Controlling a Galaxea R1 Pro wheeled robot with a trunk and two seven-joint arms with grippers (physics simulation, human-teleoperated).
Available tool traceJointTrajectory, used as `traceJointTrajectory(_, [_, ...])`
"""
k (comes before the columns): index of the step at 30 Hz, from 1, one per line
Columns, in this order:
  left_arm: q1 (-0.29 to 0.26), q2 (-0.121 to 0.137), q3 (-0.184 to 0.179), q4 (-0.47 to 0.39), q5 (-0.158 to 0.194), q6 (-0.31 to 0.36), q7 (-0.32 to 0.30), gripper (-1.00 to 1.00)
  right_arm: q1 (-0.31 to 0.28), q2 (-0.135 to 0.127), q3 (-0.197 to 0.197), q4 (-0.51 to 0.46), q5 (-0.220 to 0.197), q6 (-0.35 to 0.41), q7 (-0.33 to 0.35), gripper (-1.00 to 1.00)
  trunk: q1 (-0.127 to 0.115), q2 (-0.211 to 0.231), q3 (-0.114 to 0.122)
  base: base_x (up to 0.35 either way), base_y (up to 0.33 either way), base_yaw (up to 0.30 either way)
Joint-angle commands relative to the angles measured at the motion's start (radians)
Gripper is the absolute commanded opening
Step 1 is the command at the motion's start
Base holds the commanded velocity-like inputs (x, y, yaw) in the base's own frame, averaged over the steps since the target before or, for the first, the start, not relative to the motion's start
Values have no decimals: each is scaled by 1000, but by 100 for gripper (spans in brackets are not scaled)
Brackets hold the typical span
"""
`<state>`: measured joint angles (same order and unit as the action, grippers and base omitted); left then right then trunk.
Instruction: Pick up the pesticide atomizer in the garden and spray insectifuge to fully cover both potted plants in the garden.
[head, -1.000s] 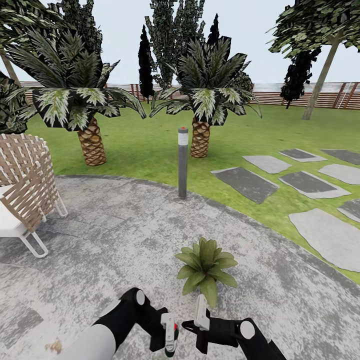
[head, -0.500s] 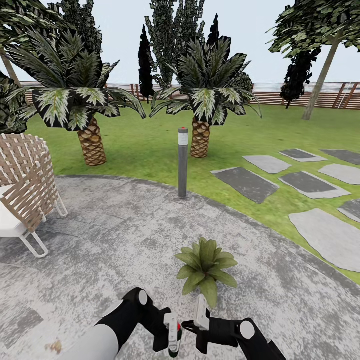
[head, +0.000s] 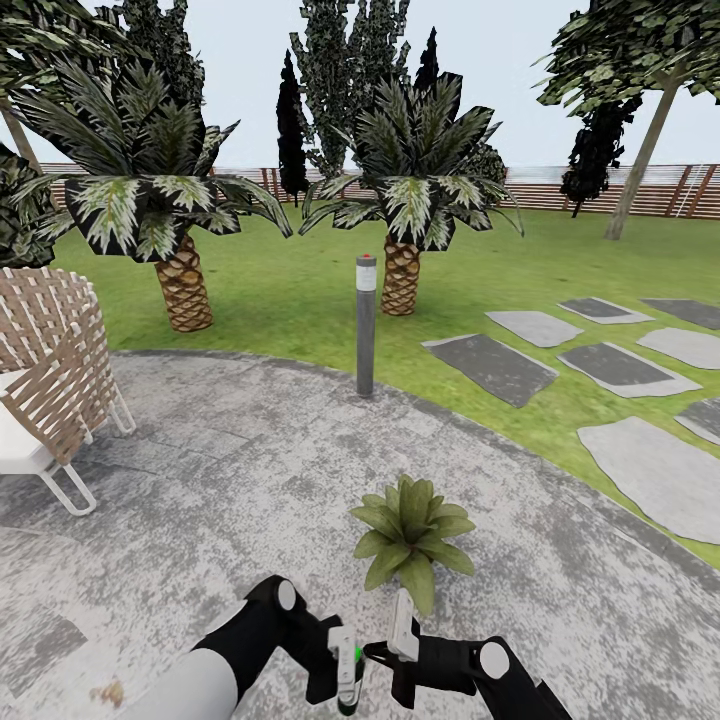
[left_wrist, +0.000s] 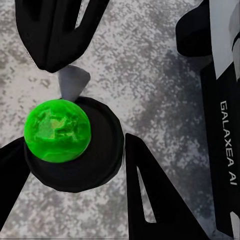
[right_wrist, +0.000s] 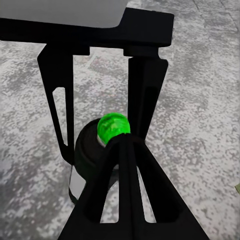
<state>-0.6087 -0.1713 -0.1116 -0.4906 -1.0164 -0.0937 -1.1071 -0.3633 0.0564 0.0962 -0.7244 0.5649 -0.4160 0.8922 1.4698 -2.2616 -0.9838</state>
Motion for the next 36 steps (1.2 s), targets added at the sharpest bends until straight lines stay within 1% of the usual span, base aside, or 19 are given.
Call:
traceJointTrajectory(1, [0, 2, 0, 0, -10, -9, -1, -100, 0, 0, -1, -1, 7, -4, 1, -100, 0, 0, -1, 0, 0, 0])
traceJointTrajectory(6, [2, 18, -3, 1, -25, -6, 1, -100, 0, 0, -1, -2, 7, -4, 1, -100, 0, 0, -1, 0, 0, 0])
traceJointTrajectory(7, [2, 32, -3, 1, -30, -6, 1, -100, 0, 0, -1, -2, 7, -4, 1, -100, 0, 0, -1, 0, 0, 0])
traceJointTrajectory(13, [1, 128, -1, 3, -36, -7, 7, -100, 0, 0, -1, -1, 7, -4, 1, -100, 0, 0, -1, 0, 0, 0])
traceJointTrajectory(14, [1, 148, 0, 3, -35, -8, 8, -100, 0, 0, -1, -1, 7, -4, 2, -100, 0, 0, -1, 0, 0, 0])
traceJointTrajectory(16, [1, 206, 5, 2, -26, -11, 8, -100, 0, 0, -1, 0, 8, -4, 2, -100, 0, 0, -1, 0, 0, 0])
traceJointTrajectory(18, [0, 242, 6, 2, -24, -12, 10, -100, 0, 0, -1, 0, 8, -4, 2, -100, 0, 0, -1, 0, 0, 0])
traceJointTrajectory(19, [0, 268, 8, 1, -23, -11, 10, -100, 0, 0, -1, 0, 8, -4, 1, 100, 0, 0, -1, 0, 0, 0])
traceJointTrajectory(23, [0, 305, 26, -1, -19, -9, 27, -100, 0, 0, -1, 1, 14, -5, -3, 100, 0, 0, -1, 0, 0, 0])
traceJointTrajectory(24, [-1, 310, 48, -1, -13, -8, 40, -100, 0, 0, -1, 2, 16, -5, -5, 100, 0, 0, -1, 0, 0, 0])
traceJointTrajectory(26, [4, 315, 135, 2, 6, -8, 83, -100, 0, -1, -5, 3, 18, -6, -25, 100, 0, 0, -1, 0, 0, 0])
traceJointTrajectory(28, [10, 313, 202, 10, 13, -9, 105, -100, 0, -5, -7, 8, 17, -6, -78, 100, 0, 0, -1, 0, 0, 0])
traceJointTrajectory(29, [12, 308, 241, 15, 17, -8, 122, -100, 0, -8, -8, 21, 17, -6, -134, 100, 0, 0, -1, 0, 0, 0])
traceJointTrajectory(30, [13, 304, 260, 18, 23, -6, 135, -100, 1, -10, -8, 38, 16, -6, -177, 100, 0, 0, -1, 0, 0, 0])
traceJointTrajectory(31, [15, 288, 320, 68, 97, 5, 201, -100, 3, -33, -36, 144, 9, -8, -420, 100, 0, 0, -1, 0, 0, 0])
traceJointTrajectory(32, [15, 284, 335, 94, 137, 10, 234, -100, 3, -43, -76, 190, 8, -8, -509, 100, 0, 0, -1, 0, 0, 0])
traceJointTrajectory(33, [15, 282, 338, 102, 150, 14, 246, -100, 4, -45, -92, 206, 8, -8, -535, 100, 0, 0, -1, 0, 0, 0])
traceJointTrajectory(34, [15, 279, 345, 124, 185, 26, 286, -100, 4, -51, -143, 248, 8, -9, -592, 100, 0, 0, -1, 0, 0, 0])
traceJointTrajectory(36, [15, 276, 348, 147, 217, 43, 337, -100, 4, -63, -213, 290, 7, -9, -630, 100, 0, 0, -1, 0, 0, 0])
